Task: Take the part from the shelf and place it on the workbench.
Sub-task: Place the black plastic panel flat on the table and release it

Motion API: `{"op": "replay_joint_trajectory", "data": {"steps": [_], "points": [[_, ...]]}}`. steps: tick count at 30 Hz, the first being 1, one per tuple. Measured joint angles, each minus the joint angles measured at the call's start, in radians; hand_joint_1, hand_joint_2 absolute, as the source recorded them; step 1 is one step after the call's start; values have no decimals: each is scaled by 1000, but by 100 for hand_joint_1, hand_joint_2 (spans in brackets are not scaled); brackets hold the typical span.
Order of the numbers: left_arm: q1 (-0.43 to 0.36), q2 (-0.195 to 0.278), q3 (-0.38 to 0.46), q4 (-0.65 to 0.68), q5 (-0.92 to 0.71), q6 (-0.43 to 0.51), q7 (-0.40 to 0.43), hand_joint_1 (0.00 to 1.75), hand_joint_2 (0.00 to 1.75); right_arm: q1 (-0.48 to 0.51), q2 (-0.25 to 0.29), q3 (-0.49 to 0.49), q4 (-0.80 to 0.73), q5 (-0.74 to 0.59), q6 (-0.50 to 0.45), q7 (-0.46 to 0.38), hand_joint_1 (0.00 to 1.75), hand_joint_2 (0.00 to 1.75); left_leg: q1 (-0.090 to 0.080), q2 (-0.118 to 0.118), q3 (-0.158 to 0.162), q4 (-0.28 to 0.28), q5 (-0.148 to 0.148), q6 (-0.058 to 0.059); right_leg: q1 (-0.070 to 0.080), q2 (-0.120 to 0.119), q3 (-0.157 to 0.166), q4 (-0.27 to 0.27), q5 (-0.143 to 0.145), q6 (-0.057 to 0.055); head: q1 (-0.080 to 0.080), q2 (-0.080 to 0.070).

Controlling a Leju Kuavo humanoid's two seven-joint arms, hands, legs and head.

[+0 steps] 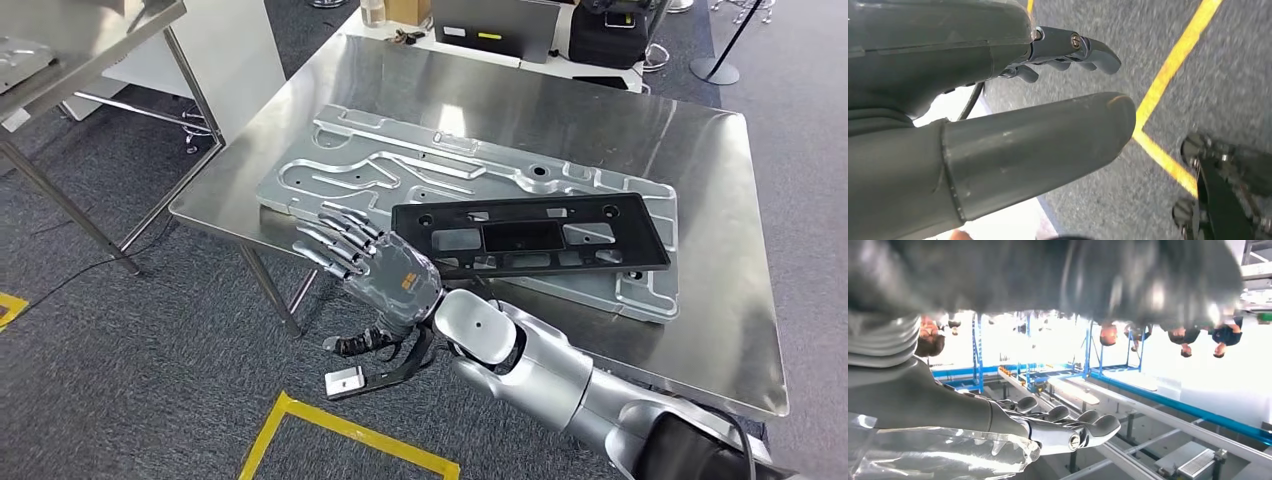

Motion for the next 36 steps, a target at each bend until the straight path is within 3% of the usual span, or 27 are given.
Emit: {"op": "replay_joint_trajectory", "data": {"steps": [2,3,5,7,8,9,11,13,16,18,20,22,23,24,25,27,29,31,33,35,36], "points": [[1,-2,0,0,-1,2,0,0,0,-1,1,2,0,0,0,0,0,175,2,12,-8,19,-15,-8,-2,-14,6,-10,5,-15,0,0],[0,-3,0,0,-2,4,0,0,0,-2,1,3,-1,0,0,0,0,175,2,25,-25,55,-37,-11,-3,-23,9,-14,7,-23,0,0],[-2,-5,-1,0,-3,6,-1,0,0,1,1,6,0,-1,-1,0,0,175,1,49,-84,179,-98,-13,3,-42,12,-17,6,-33,0,0],[-1,-6,-1,0,-4,6,-2,0,0,4,1,9,0,-1,-1,0,0,175,1,55,-131,273,-126,-14,9,-61,12,-14,3,-37,0,0],[0,-7,-1,0,-4,6,-2,0,0,5,1,10,1,-1,-1,0,0,175,1,58,-129,268,-112,-13,11,-71,12,-11,0,-38,0,0],[1,-7,-1,0,-4,6,-2,0,0,6,1,11,1,-1,-1,0,0,175,1,63,-107,227,-84,-10,13,-80,13,-9,-3,-38,0,0],[0,-8,-1,0,-5,6,-3,0,0,5,1,11,0,-1,-1,0,0,175,-6,97,-39,93,-26,0,17,-98,17,-4,-10,-33,-1,0],[-3,-8,-2,0,-5,7,-3,0,0,5,1,11,0,-1,-1,0,0,175,-15,118,-5,22,-9,11,23,-112,19,-1,-15,-24,0,0],[-1,-9,-2,0,-5,7,-4,0,0,4,1,11,0,-1,-1,0,0,175,-16,92,-7,12,-5,25,23,-127,24,-1,-21,-8,0,0],[-1,-11,-3,0,-5,7,-4,0,0,3,1,11,0,-1,-2,1,0,175,-10,75,-5,5,2,36,18,-94,9,39,-53,3,0,0],[-3,-12,-5,0,-5,7,-4,0,0,6,0,11,0,-1,-3,1,0,175,-9,58,-6,3,5,42,14,-49,-44,153,-116,10,0,0],[-3,-13,-6,0,-5,7,-4,0,0,11,-1,11,2,-1,-3,1,0,175,-9,37,-8,4,6,43,12,-34,-99,261,-151,13,0,0],[-3,-13,-7,0,-4,7,-4,0,0,13,-1,11,3,-1,-3,1,0,175,-9,24,-8,4,6,43,11,-32,-105,269,-140,13,0,0],[-3,-13,-7,0,-3,6,-4,0,0,13,-2,11,4,-1,-3,1,0,175,-9,10,-8,5,6,43,10,-28,-94,238,-110,12,0,0],[-3,-13,-7,0,-2,5,-5,0,0,13,-2,11,4,-1,-3,1,0,175,-9,-3,-7,6,6,42,9,-18,-66,176,-69,9,0,0],[-5,-13,-8,0,1,2,-5,0,0,11,-4,11,5,-1,-3,1,0,175,-9,-26,-10,9,6,36,6,33,-11,50,-15,1,0,0],[-8,-13,-8,0,2,0,-5,0,0,11,-5,12,6,-1,-3,1,0,175,-5,-47,-18,9,10,23,7,61,8,0,-7,-5,0,0],[-6,-13,-9,0,2,0,-5,0,0,10,-5,12,6,-1,-3,1,0,175,-1,-64,-23,5,15,9,8,38,13,-8,-5,-14,0,0],[-4,-13,-9,0,2,1,-5,0,0,9,-4,13,6,-1,-5,5,0,175,-5,-24,-37,35,-5,0,5,11,23,-22,0,-28,-1,0],[-6,-14,-10,0,2,1,-4,0,0,12,-3,14,6,0,-8,11,0,175,-7,35,-89,141,-62,-5,6,-19,29,-28,1,-37,-2,0],[-7,-14,-10,0,2,2,-4,0,0,15,-3,15,7,2,-9,14,0,175,-7,47,-122,206,-89,-8,8,-35,30,-28,0,-39,-2,0]]}}
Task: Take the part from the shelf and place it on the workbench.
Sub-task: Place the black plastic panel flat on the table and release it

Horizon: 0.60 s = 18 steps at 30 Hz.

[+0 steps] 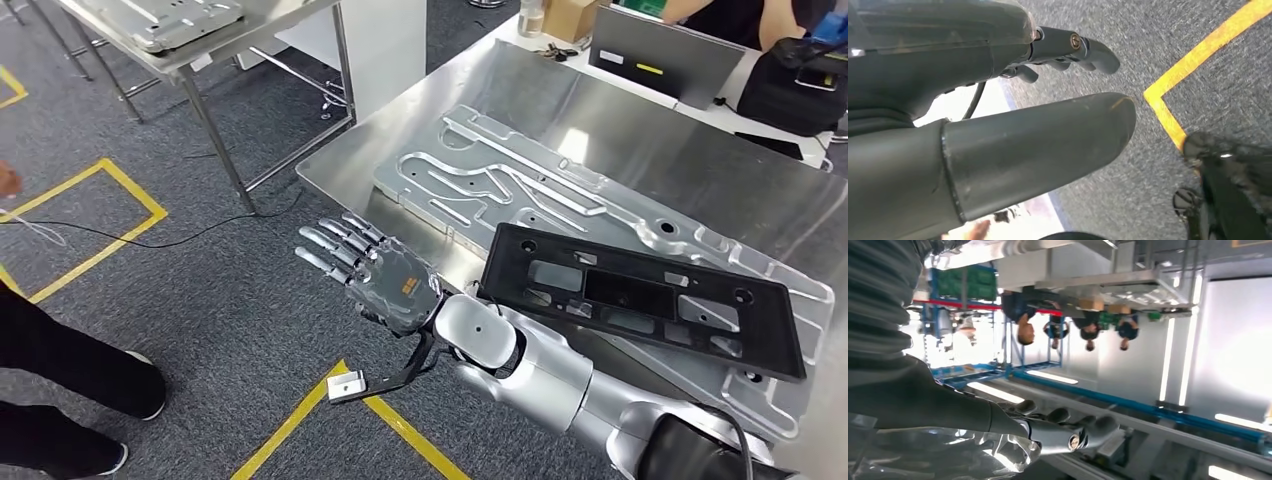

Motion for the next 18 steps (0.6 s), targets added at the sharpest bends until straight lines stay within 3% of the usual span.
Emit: {"op": "replay_joint_trajectory", "data": {"steps": [1,2,3,5,7,8,10,12,15,18], "points": [[1,0,0,0,0,1,0,0,0,5,0,1,1,2,-2,2,0,175,1,6,-26,51,-16,-2,1,-16,0,1,-2,-1,0,0],[3,0,0,0,0,2,0,0,0,10,0,3,1,7,-6,4,0,175,1,10,-35,69,-14,-5,2,-30,1,1,-4,-2,0,0],[6,0,0,0,1,4,0,0,0,15,0,5,2,12,-12,6,0,175,2,15,-24,48,6,-6,2,-44,2,3,-7,-1,0,0],[13,2,-1,0,1,8,0,0,0,26,2,10,2,26,-25,14,0,175,1,47,43,-78,64,-6,2,-68,6,9,-16,6,0,0],[17,5,-1,0,1,11,0,0,0,38,3,14,3,39,-39,24,0,175,-5,77,94,-175,93,5,9,-87,7,18,-26,16,0,0],[19,7,-1,0,0,13,0,0,0,45,4,15,5,45,-46,29,0,175,-8,80,100,-189,92,12,13,-96,8,20,-29,21,1,0],[25,10,-1,0,0,16,0,0,0,61,4,18,9,54,-59,37,0,175,-10,56,98,-189,94,26,15,-114,14,18,-34,30,0,0],[31,11,-1,0,-1,21,0,0,0,73,4,19,12,61,-71,40,0,175,-8,36,101,-194,96,37,8,-95,11,40,-56,41,1,0],[33,12,-1,0,-2,22,0,0,0,90,2,20,17,68,-83,40,0,175,-5,15,102,-197,99,49,3,-22,-46,167,-133,48,1,0],[33,13,-1,0,-2,22,0,0,0,96,1,20,19,69,-84,40,0,175,-5,9,101,-197,99,50,3,-12,-69,214,-155,48,1,0]]}}
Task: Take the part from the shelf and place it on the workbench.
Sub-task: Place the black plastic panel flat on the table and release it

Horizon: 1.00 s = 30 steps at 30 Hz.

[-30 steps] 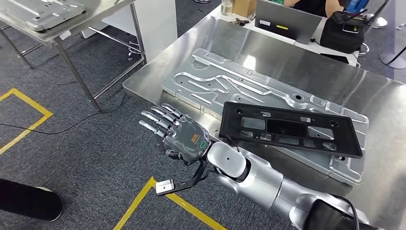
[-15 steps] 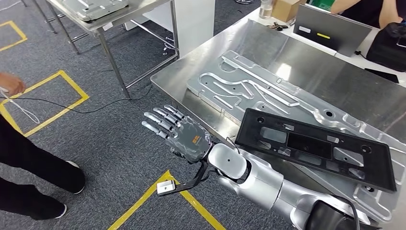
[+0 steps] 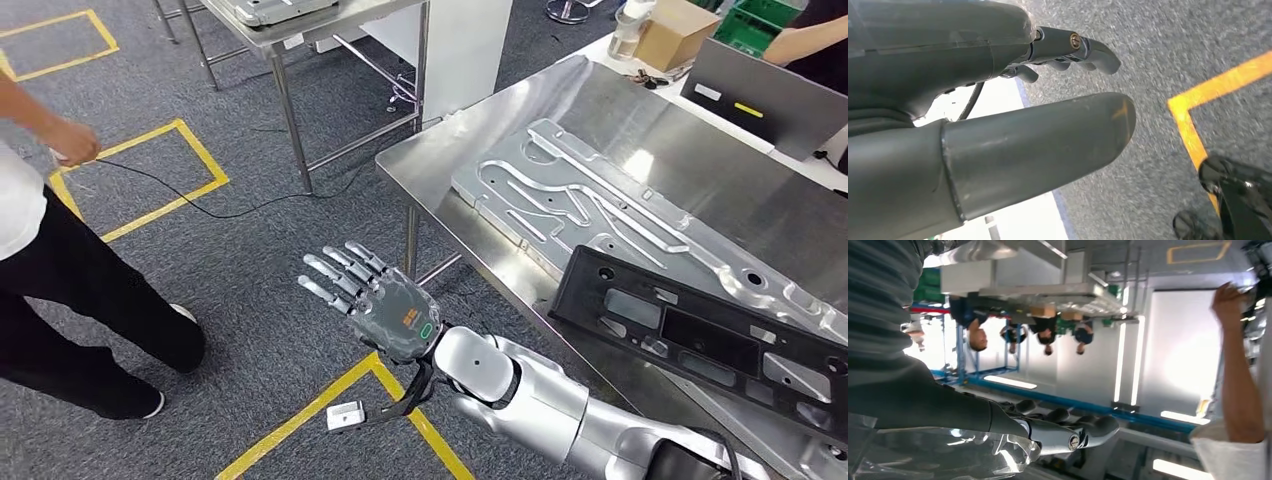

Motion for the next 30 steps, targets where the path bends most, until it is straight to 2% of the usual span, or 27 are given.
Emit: {"op": "replay_joint_trajectory", "data": {"steps": [1,2,4,5,6,7,8,9,10,12,13,14,15,16,17,18,20,22,24,25,26,28,29,30], "points": [[1,1,0,0,0,0,0,0,0,6,0,0,2,0,0,0,0,175,-1,-7,-1,0,0,1,0,3,-16,30,-7,0,0,0],[3,3,0,0,0,-1,0,0,0,13,-1,1,5,0,0,0,0,175,-2,-26,0,0,1,1,0,14,-11,11,20,-5,0,0],[7,7,0,0,0,-3,0,0,0,26,-4,2,10,1,-1,0,0,175,-4,-69,-1,2,3,-1,-1,68,21,-78,87,-18,0,0],[8,8,0,0,0,-3,0,0,0,28,-5,2,12,1,-1,0,0,175,-3,-88,-4,4,5,-6,-1,92,52,-153,125,-24,0,0],[8,9,-1,0,-1,-3,0,0,0,29,-5,2,12,1,-1,0,0,175,-1,-99,-8,4,7,-12,1,108,62,-178,131,-26,0,0],[9,9,-1,0,-2,-2,0,0,0,30,-5,2,13,2,-1,-1,0,175,1,-111,-12,2,11,-19,3,108,64,-185,129,-28,0,0],[12,10,-1,0,-3,-2,0,0,0,30,-6,2,13,2,-2,-1,0,175,3,-123,-13,-1,14,-27,4,95,67,-189,131,-30,0,0],[15,11,-1,0,-4,-2,-1,0,0,30,-5,2,13,2,-2,-1,0,175,4,-122,-15,1,14,-32,4,81,72,-196,134,-36,0,0],[17,12,-1,1,-4,-2,-1,0,0,30,-5,2,13,3,-2,-1,0,175,3,-105,-22,14,5,-36,2,67,78,-203,138,-42,-1,0],[16,14,-1,1,-4,-2,0,0,0,31,-5,2,13,3,-3,-1,0,175,1,-45,-62,99,-45,-41,2,36,86,-214,143,-52,-3,0],[15,15,-1,1,-4,-1,0,0,0,33,-5,2,13,3,-3,-1,0,175,1,-20,-93,163,-77,-44,3,21,86,-215,143,-55,-4,0],[14,16,-1,1,-5,-1,0,0,0,36,-5,2,13,3,-3,-2,0,175,3,-7,-122,223,-102,-48,5,5,86,-214,142,-56,-4,0],[14,16,-1,1,-5,-1,0,0,0,39,-6,2,14,3,-3,-2,0,175,4,-1,-138,260,-110,-51,6,-11,86,-213,140,-56,-4,0],[15,17,-1,1,-5,-1,0,0,0,40,-6,2,14,3,-3,-2,0,175,5,4,-136,260,-100,-53,6,-26,86,-212,138,-56,-4,0],[15,17,-1,1,-5,0,0,0,0,40,-6,2,14,3,-2,-2,0,175,6,10,-114,223,-76,-55,6,-39,87,-210,135,-54,-4,0],[15,18,-1,1,-6,1,0,0,0,40,-6,2,14,3,-1,-2,0,175,7,22,-77,160,-44,-55,6,-52,88,-207,131,-52,-4,0],[14,20,-1,1,-7,4,0,0,0,40,-6,2,14,4,1,-2,0,175,0,55,-14,47,-11,-47,10,-74,87,-198,122,-42,-4,0],[13,20,-1,1,-7,6,0,0,0,40,-6,2,13,6,3,-3,0,175,-8,63,2,11,-10,-33,16,-92,88,-194,115,-32,-4,0],[15,20,-1,1,-8,7,1,0,0,40,-6,2,13,8,4,-3,0,175,-7,41,1,6,-6,-21,15,-105,92,-194,111,-22,-3,0],[17,20,-1,1,-9,8,1,0,0,40,-6,2,13,9,4,-3,0,175,-6,31,2,3,-4,-16,13,-92,91,-186,102,-16,-3,0],[17,19,-1,1,-10,8,1,0,0,40,-6,2,13,10,4,-3,0,175,-4,22,4,-1,-2,-10,9,-68,81,-161,84,-11,-3,0],[17,19,-1,1,-11,11,1,0,0,47,-6,2,13,11,3,-3,0,175,-3,6,4,-4,1,-2,5,-9,32,-55,26,-6,-3,0],[16,18,-1,1,-11,13,1,0,0,53,-7,2,13,12,3,-3,0,175,-3,-4,3,-4,1,1,5,6,-2,10,-1,-6,-3,0],[16,18,-1,1,-11,15,1,0,0,62,-8,2,13,13,4,-3,0,175,-4,-16,2,-4,2,3,5,11,-28,58,-15,-6,-3,0]]}}
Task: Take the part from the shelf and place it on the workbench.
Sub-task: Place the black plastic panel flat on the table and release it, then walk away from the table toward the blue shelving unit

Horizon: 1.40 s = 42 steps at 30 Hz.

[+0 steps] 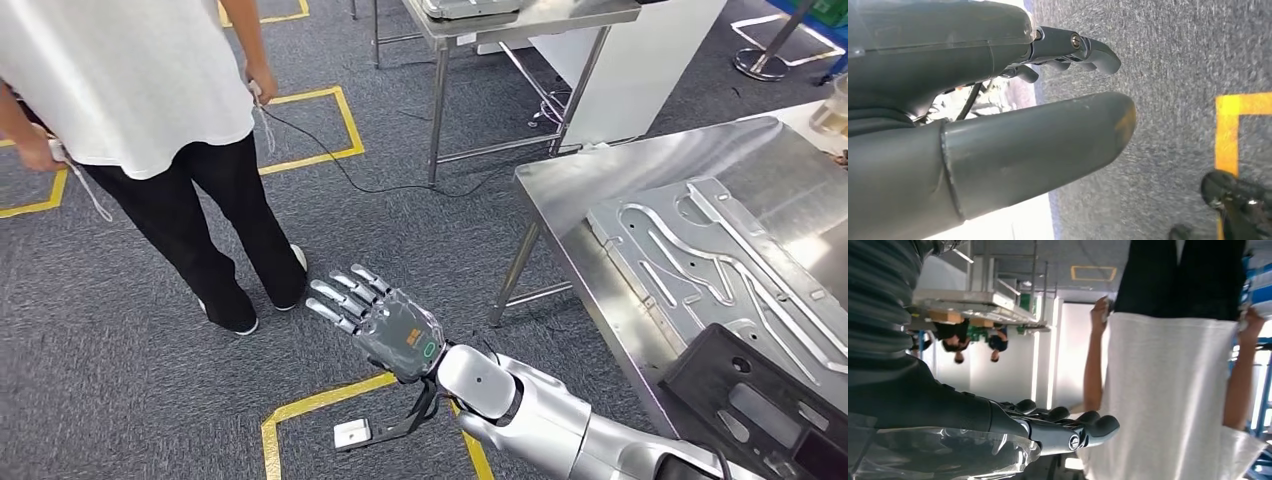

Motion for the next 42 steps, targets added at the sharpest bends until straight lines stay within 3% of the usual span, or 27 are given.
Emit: {"op": "replay_joint_trajectory", "data": {"steps": [1,2,3,5,7,9,11,13,15,16,17,19,21,22,24,25,27,29,30,31,32,33,35,37,38,40,42], "points": [[0,0,0,0,0,2,0,0,0,7,-1,0,0,1,0,0,0,175,-1,-13,0,0,0,1,0,3,-12,18,5,-1,0,0],[1,-1,0,0,0,2,0,0,0,12,-2,0,0,2,0,0,0,175,-1,-27,0,1,1,1,0,6,-7,-1,28,-4,0,0],[1,-1,0,0,2,2,0,0,0,13,-3,-1,0,2,0,0,0,175,-1,-40,1,1,1,0,0,15,17,-55,65,-8,0,0],[1,-1,0,0,4,-1,0,0,0,14,-5,-3,0,2,1,0,0,175,-1,-63,0,4,2,-4,-1,60,74,-184,125,-16,0,0],[1,-1,0,0,5,-3,1,0,0,16,-6,-4,0,2,2,0,0,175,1,-84,-6,4,7,-15,1,86,98,-243,141,-20,0,0],[3,-2,1,0,5,-3,3,0,0,18,-6,-5,0,2,5,0,0,175,4,-100,-12,2,12,-28,2,67,101,-251,146,-28,0,0],[5,-3,2,0,5,-3,4,0,0,20,-6,-9,-1,0,11,0,0,175,3,-64,-25,27,-6,-36,0,41,110,-264,153,-41,-1,0],[2,-3,4,0,5,-4,4,0,0,24,-7,-12,0,-3,15,-1,0,175,1,-7,-67,122,-63,-43,0,12,115,-271,156,-50,-2,0],[-1,-3,5,0,8,-8,4,0,0,31,-8,-15,1,-10,20,-3,0,175,4,12,-120,238,-115,-52,3,-19,115,-271,154,-53,-2,0],[-1,-3,7,0,9,-11,4,0,0,35,-8,-16,3,-14,23,-4,0,175,6,16,-129,263,-117,-56,4,-33,115,-270,152,-53,-2,0],[0,-3,8,0,11,-13,5,0,0,38,-7,-18,5,-19,26,-4,0,175,8,21,-119,249,-102,-59,4,-47,115,-270,150,-52,-2,0],[0,-1,12,0,11,-15,7,0,0,44,-7,-27,14,-29,27,-3,0,175,9,48,-54,133,-46,-60,3,-72,118,-265,144,-46,-2,0],[-1,0,14,0,10,-15,8,0,0,52,-6,-43,30,-37,23,-3,0,175,3,78,2,30,-17,-49,8,-93,119,-258,135,-35,-2,0],[-1,0,15,0,9,-15,8,0,0,57,-6,-52,40,-40,20,-3,0,175,0,83,11,10,-16,-42,10,-102,120,-256,132,-29,-1,0],[1,1,17,0,7,-15,8,0,0,69,-3,-69,62,-46,14,-4,0,175,-4,63,10,7,-15,-26,12,-118,124,-257,128,-19,-1,0],[3,1,17,0,5,-15,8,0,0,75,-1,-77,72,-48,12,-4,0,175,-4,54,11,3,-13,-20,9,-112,125,-254,123,-13,-1,0],[1,1,19,0,4,-14,8,0,0,86,1,-91,89,-50,8,-4,0,175,-1,36,13,-4,-9,-7,2,-61,102,-200,85,-3,0,0],[-2,1,20,0,4,-14,8,0,0,100,1,-100,105,-51,5,-4,0,175,0,16,12,-6,-6,1,-2,-8,40,-74,23,1,-1,0],[-3,1,20,0,4,-14,8,0,0,107,1,-103,112,-51,4,-4,0,175,-1,4,11,-6,-6,3,-2,0,7,-13,3,2,-1,0],[-3,1,21,0,4,-14,8,0,0,113,2,-104,119,-51,4,-5,0,175,-2,-9,11,-5,-6,3,-2,3,-13,22,0,2,-1,0],[-3,1,21,0,4,-15,8,0,0,117,2,-105,124,-51,4,-5,0,175,-3,-23,11,-4,-6,4,-2,5,-16,19,18,0,-1,0],[-3,1,22,0,5,-15,8,0,0,119,2,-107,129,-52,4,-5,0,175,-3,-37,12,-3,-6,3,-3,10,0,-22,52,-2,-1,0],[-4,1,23,0,6,-17,9,0,0,121,2,-115,140,-58,4,-6,0,175,-4,-63,11,1,-6,0,-4,51,57,-155,124,-10,-1,0],[-5,1,25,0,9,-18,11,0,0,129,5,-128,156,-69,-7,-6,0,175,-3,-85,6,3,-3,-9,-4,88,90,-234,148,-15,-1,0],[-4,1,27,0,9,-18,11,0,0,137,8,-138,168,-75,-18,-6,0,175,-2,-97,3,2,-1,-16,-2,89,93,-244,146,-17,-1,0],[0,0,34,0,10,-17,12,0,0,157,22,-165,201,-91,-53,-12,0,175,2,-108,-1,0,2,-29,-1,63,100,-254,150,-25,-1,0],[1,-1,40,0,9,-16,12,0,0,177,37,-205,242,-128,-91,-34,0,175,-1,-63,-20,39,-25,-35,-3,33,109,-269,158,-38,-1,0]]}}
